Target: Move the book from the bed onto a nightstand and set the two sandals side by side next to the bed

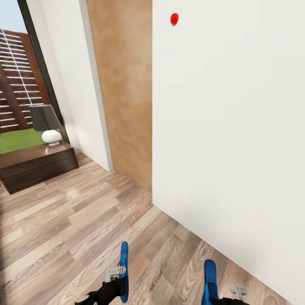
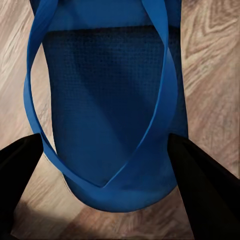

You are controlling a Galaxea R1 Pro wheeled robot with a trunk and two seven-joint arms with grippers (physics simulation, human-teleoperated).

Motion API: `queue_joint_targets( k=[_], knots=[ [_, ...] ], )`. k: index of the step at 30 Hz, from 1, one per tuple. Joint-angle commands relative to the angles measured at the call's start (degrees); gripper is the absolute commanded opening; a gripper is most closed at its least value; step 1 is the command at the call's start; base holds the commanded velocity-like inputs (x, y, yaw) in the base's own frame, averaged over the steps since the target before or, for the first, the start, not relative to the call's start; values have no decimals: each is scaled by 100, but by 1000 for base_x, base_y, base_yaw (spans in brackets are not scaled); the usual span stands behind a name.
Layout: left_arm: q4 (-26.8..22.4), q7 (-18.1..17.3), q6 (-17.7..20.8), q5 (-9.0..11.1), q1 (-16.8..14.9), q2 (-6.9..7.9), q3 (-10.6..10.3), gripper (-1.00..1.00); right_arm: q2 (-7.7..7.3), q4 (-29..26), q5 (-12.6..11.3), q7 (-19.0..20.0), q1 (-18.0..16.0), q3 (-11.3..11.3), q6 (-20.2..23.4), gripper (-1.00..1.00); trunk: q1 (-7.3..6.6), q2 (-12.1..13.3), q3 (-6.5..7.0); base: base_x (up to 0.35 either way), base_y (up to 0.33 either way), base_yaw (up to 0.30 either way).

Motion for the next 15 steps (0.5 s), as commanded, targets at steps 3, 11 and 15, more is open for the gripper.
queue_joint_targets(
  k=[3, 11, 15],
  knots=[
    [2, 8, -8, 38, -4, 4, -28, -100, -2, 2, -31, 25, -2, 2, 16, -100, 2, -2, -5, 310, -78, 236],
    [2, 9, -9, 38, -4, -2, -28, -100, -2, 1, -31, 22, -2, -2, 16, -100, 2, -2, -5, 308, -78, 285],
    [2, 9, -9, 38, -4, -2, -28, -100, -2, 2, -31, 24, -2, -2, 16, -100, 2, -2, -5, 295, -79, 184]
  ],
)
